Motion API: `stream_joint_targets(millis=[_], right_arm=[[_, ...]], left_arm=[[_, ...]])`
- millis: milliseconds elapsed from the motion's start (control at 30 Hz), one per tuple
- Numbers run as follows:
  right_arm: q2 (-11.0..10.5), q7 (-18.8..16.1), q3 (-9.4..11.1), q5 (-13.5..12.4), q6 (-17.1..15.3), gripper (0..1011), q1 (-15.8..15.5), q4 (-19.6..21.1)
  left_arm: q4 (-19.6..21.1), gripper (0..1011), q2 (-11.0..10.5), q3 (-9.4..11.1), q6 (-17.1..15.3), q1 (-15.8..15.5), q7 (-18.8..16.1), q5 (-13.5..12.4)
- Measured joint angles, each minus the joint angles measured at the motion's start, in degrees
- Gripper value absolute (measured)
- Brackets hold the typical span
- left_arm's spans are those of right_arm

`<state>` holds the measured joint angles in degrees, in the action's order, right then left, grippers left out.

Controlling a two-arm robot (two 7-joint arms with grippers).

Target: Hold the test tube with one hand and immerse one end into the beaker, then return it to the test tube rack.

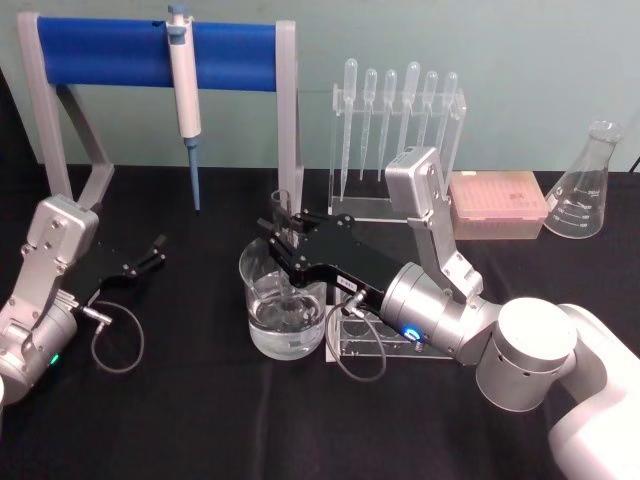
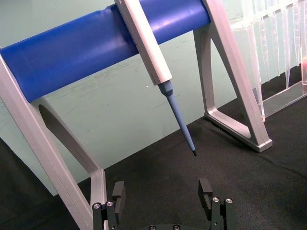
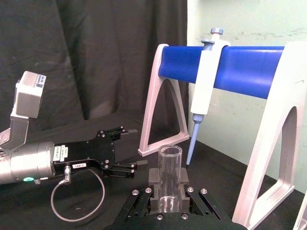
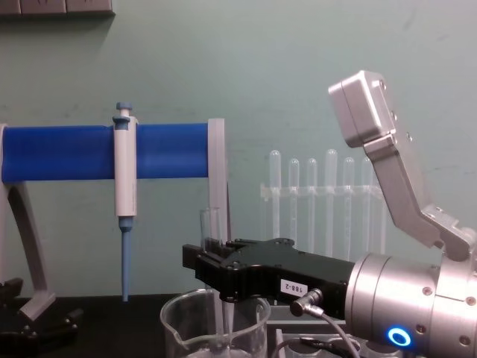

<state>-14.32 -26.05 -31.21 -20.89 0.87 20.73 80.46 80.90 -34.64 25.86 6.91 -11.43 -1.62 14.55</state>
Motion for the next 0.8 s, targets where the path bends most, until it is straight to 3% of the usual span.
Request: stream_joint_targets(millis=[800], right_arm=[[0.0, 0.0, 0.0, 0.0, 0.0, 230, 0.0, 0.0]], left_arm=[[0.0, 1000, 0.0, 0.0, 0.0, 0.0, 0.0, 0.0]])
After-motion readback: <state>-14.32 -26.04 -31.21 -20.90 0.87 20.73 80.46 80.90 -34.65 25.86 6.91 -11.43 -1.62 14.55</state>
